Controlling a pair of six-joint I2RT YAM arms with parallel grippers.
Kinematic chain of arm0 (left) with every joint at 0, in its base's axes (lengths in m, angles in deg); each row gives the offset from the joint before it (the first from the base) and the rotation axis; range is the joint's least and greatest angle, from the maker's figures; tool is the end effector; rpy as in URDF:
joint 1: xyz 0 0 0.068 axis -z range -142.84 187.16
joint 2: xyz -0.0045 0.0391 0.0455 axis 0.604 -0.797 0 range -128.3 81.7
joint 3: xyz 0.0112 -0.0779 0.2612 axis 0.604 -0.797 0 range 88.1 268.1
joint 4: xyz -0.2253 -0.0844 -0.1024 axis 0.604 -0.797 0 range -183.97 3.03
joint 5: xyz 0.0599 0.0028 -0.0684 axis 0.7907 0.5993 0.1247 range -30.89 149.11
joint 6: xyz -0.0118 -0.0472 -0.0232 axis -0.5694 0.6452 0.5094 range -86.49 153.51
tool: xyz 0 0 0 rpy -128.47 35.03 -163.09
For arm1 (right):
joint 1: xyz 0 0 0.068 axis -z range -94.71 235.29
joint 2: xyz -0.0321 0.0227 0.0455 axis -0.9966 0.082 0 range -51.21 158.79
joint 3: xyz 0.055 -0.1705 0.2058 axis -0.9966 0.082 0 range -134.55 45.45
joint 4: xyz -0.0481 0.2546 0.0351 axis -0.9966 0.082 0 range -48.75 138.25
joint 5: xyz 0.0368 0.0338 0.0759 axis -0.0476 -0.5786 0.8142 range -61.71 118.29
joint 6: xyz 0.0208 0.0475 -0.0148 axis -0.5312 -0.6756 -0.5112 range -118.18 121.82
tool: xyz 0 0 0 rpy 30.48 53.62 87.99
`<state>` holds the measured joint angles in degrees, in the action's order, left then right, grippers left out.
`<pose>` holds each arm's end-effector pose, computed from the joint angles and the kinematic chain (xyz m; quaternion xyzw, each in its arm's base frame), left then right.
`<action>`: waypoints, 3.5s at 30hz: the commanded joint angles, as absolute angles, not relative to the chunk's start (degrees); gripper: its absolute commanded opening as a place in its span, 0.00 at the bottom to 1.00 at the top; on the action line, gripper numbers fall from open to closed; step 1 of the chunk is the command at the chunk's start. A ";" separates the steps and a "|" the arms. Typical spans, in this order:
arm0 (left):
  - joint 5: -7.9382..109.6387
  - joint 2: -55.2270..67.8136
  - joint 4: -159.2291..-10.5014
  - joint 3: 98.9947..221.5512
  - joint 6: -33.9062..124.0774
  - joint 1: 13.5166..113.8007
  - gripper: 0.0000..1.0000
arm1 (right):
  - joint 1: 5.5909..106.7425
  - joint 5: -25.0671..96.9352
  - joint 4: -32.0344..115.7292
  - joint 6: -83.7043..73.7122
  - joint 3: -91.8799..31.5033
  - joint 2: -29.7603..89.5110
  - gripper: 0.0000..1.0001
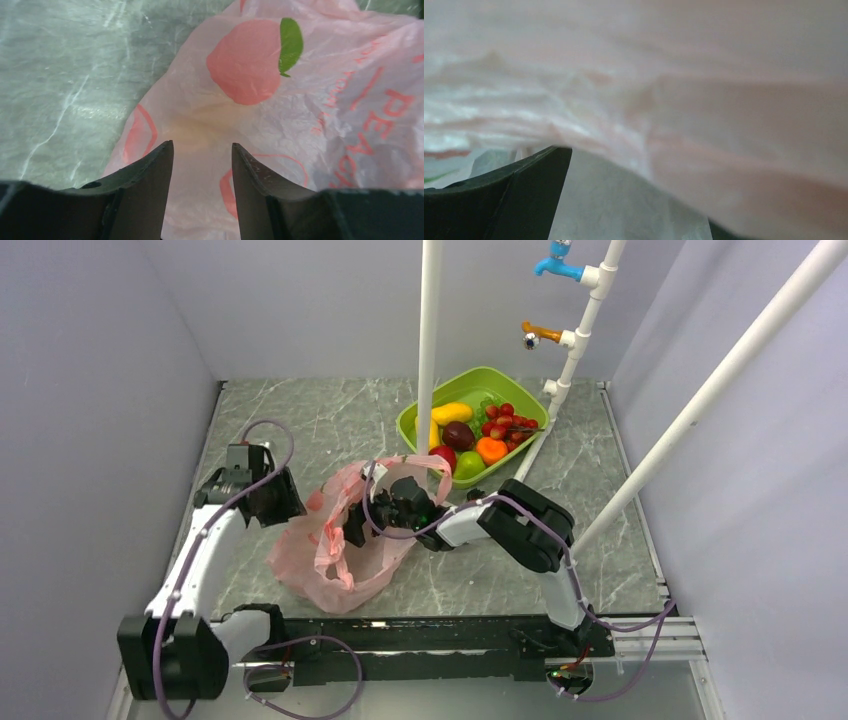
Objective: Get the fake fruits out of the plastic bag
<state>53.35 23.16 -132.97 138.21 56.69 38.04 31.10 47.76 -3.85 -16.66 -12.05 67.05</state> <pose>0.1970 -0.0067 0.2730 -0.1689 0.9360 -0.1104 0.2883 0.2364 0.3480 0.1325 -0.3381 0.7162 0.4613 0.3999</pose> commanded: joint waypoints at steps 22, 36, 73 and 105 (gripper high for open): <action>30.95 4.92 -107.90 122.95 58.13 37.33 0.20 | 25.40 34.24 7.43 -43.25 -23.61 72.47 0.83; 32.63 12.96 -113.14 124.51 55.71 37.33 0.24 | 24.75 30.03 15.22 -35.98 -26.68 76.31 0.53; 50.94 49.07 -149.79 130.94 68.71 55.18 0.00 | 20.45 22.12 28.37 -36.74 -16.85 52.97 0.86; 46.54 56.18 -148.92 124.49 66.13 55.70 0.00 | 11.67 13.88 31.45 -28.78 -29.83 68.10 0.84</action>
<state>47.73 56.09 -150.26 124.64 67.11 55.42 14.25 18.16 28.76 -31.87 -26.26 65.19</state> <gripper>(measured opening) 0.012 0.847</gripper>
